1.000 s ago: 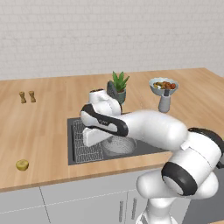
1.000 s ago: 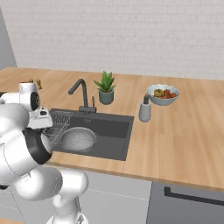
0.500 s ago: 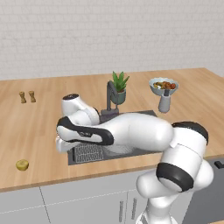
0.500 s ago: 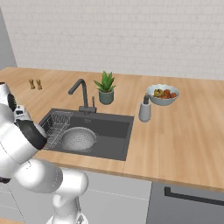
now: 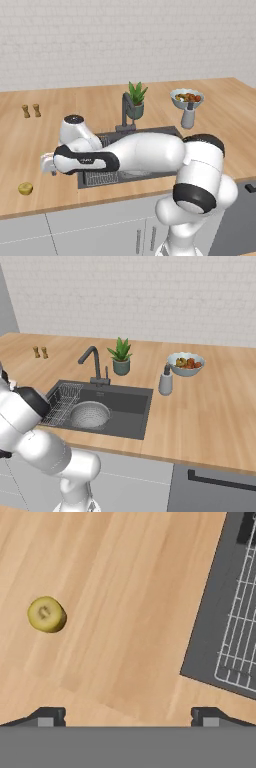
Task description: Put the colander in the sink, put the kiwi in the colander, and turn on the sink faucet and pour water over the colander.
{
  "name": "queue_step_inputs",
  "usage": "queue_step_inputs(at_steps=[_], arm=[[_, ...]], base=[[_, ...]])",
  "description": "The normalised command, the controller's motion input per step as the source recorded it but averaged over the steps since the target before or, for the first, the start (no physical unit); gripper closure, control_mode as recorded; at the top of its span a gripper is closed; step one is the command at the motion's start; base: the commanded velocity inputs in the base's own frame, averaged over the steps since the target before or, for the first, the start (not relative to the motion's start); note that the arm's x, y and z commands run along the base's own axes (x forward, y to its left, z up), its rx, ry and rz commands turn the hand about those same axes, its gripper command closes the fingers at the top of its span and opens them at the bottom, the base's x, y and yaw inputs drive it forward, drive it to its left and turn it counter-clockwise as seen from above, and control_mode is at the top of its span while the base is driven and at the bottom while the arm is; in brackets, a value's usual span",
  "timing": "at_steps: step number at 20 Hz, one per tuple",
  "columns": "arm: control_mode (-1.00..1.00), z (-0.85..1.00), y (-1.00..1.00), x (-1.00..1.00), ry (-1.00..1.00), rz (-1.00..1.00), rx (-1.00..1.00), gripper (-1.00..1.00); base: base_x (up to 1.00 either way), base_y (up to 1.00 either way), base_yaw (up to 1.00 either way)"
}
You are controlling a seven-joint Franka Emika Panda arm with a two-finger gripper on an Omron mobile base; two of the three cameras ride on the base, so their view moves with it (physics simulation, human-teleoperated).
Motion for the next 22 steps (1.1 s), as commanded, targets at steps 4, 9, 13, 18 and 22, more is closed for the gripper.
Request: queue_step_inputs(at_steps=[4, 9, 13, 18, 22], arm=[[-1.00, -0.06, 0.72, 0.00, 0.00, -0.35, 0.16, -1.00], [-1.00, 0.00, 0.69, 0.00, -0.01, -0.34, 0.01, -1.00], [-1.00, -0.17, 0.50, 0.01, 0.00, -0.28, -0.04, -1.00], [-1.00, -0.09, 0.47, 0.22, -0.02, -0.23, 0.00, -1.00], [-1.00, 0.00, 0.31, 0.13, 0.01, -0.14, 0.00, -1.00]], base=[[0.00, 0.00, 0.00], [0.00, 0.00, 0.00], [0.00, 0.00, 0.00], [0.00, 0.00, 0.00], [0.00, 0.00, 0.00]])
